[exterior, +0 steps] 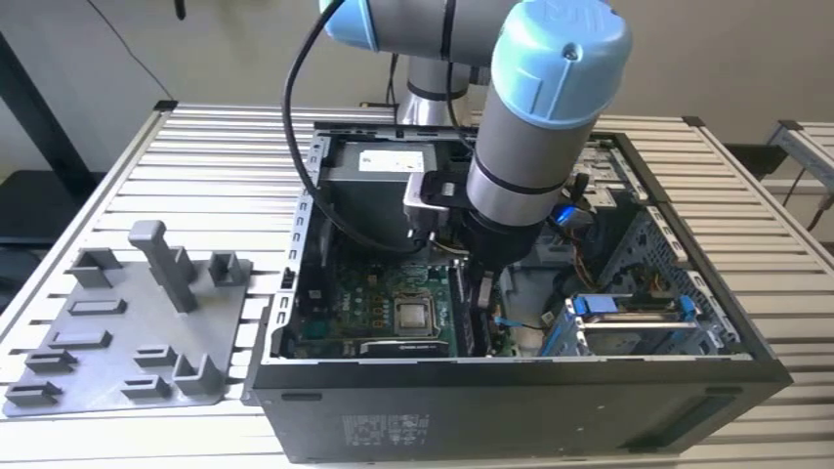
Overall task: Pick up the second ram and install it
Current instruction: 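Press down the second ram until it locks into place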
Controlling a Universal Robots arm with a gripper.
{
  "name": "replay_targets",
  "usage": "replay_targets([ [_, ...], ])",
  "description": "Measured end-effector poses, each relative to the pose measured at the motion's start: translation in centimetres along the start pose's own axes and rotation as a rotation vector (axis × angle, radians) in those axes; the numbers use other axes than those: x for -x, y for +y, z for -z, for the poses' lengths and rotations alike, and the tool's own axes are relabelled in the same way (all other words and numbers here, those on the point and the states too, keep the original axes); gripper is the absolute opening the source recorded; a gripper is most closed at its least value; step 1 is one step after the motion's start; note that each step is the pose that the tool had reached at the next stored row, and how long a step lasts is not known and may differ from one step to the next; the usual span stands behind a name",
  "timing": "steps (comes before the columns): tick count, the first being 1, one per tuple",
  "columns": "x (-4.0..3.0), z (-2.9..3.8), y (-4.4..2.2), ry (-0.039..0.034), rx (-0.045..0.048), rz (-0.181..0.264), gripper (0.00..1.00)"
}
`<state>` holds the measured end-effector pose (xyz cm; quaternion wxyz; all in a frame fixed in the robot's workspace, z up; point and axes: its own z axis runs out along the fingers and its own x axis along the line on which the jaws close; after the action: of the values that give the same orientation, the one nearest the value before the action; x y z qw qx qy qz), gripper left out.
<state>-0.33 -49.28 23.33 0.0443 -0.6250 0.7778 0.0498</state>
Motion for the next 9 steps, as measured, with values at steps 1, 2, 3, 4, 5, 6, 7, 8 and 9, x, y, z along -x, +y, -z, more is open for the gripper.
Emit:
replay_targets([
  [1,0.00,0.00,0.00,0.0003,0.0018,0.014,0.11],
  [2,-0.01,-0.01,0.00,0.0005,0.0035,0.026,0.11],
  [3,-0.03,-0.02,0.03,0.0004,0.0048,0.037,0.11],
  [4,-0.06,-0.03,0.06,0.0007,0.0061,0.047,0.11],
  [5,-0.09,-0.04,0.09,0.0009,0.0074,0.057,0.11],
  [6,-0.14,-0.03,0.11,0.0013,0.0086,0.066,0.11],
  [7,-0.21,-0.02,0.11,0.0015,0.0095,0.072,0.11],
  [8,-0.27,-0.03,0.13,0.0018,0.0101,0.077,0.11],
  [9,-0.32,-0.07,0.21,0.0015,0.0103,0.079,0.11],
])
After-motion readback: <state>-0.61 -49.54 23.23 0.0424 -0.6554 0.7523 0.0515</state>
